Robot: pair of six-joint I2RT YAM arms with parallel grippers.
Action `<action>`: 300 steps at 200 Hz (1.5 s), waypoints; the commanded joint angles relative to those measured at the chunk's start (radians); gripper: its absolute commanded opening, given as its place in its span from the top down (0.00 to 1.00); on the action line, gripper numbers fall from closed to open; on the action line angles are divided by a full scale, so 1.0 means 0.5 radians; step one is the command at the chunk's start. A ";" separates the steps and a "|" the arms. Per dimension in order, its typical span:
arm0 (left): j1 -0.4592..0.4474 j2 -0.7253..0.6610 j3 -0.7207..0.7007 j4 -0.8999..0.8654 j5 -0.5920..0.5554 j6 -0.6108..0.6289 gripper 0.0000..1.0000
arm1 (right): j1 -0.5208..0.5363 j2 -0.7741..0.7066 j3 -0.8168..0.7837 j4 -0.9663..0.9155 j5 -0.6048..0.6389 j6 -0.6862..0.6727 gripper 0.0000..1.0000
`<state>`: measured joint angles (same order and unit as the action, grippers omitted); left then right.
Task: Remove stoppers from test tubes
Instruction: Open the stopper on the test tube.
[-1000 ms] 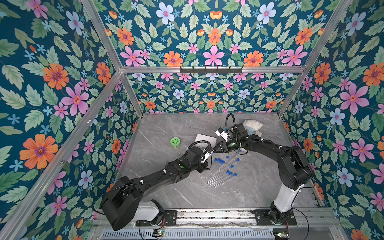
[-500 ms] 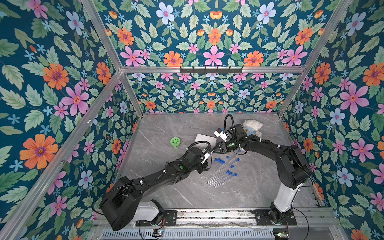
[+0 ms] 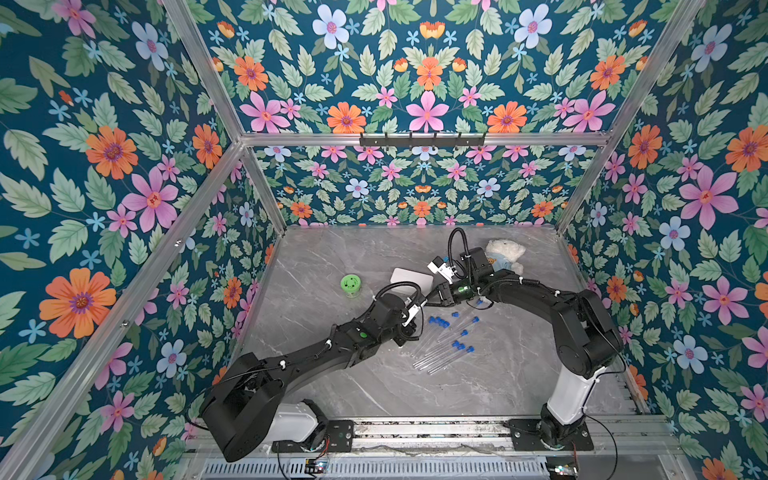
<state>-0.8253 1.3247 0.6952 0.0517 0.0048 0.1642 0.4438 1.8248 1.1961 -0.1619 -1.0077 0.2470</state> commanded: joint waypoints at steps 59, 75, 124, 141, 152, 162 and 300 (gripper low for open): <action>-0.009 0.017 0.016 -0.016 -0.081 0.037 1.00 | 0.003 -0.033 0.016 -0.072 0.049 -0.059 0.90; -0.015 0.017 0.018 -0.028 -0.103 0.037 1.00 | 0.003 -0.035 0.033 -0.128 0.109 -0.098 0.91; -0.031 0.032 0.026 -0.066 -0.167 0.045 1.00 | -0.018 -0.074 0.019 -0.134 0.176 -0.109 0.95; -0.034 0.037 0.030 -0.070 -0.167 0.046 1.00 | -0.043 -0.113 -0.022 -0.061 0.176 -0.064 0.96; -0.036 0.041 0.031 -0.071 -0.169 0.045 1.00 | -0.059 -0.135 -0.049 -0.012 0.175 -0.038 0.97; -0.037 0.044 0.034 -0.075 -0.169 0.043 1.00 | -0.068 -0.148 -0.067 0.023 0.168 -0.014 0.97; -0.045 0.124 0.125 -0.212 -0.298 0.071 1.00 | -0.038 -0.210 -0.028 -0.187 0.457 -0.206 0.98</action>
<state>-0.8505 1.3838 0.7547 0.0452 -0.0559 0.1944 0.4286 1.7344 1.1770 -0.2218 -0.8680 0.1928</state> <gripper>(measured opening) 0.160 0.150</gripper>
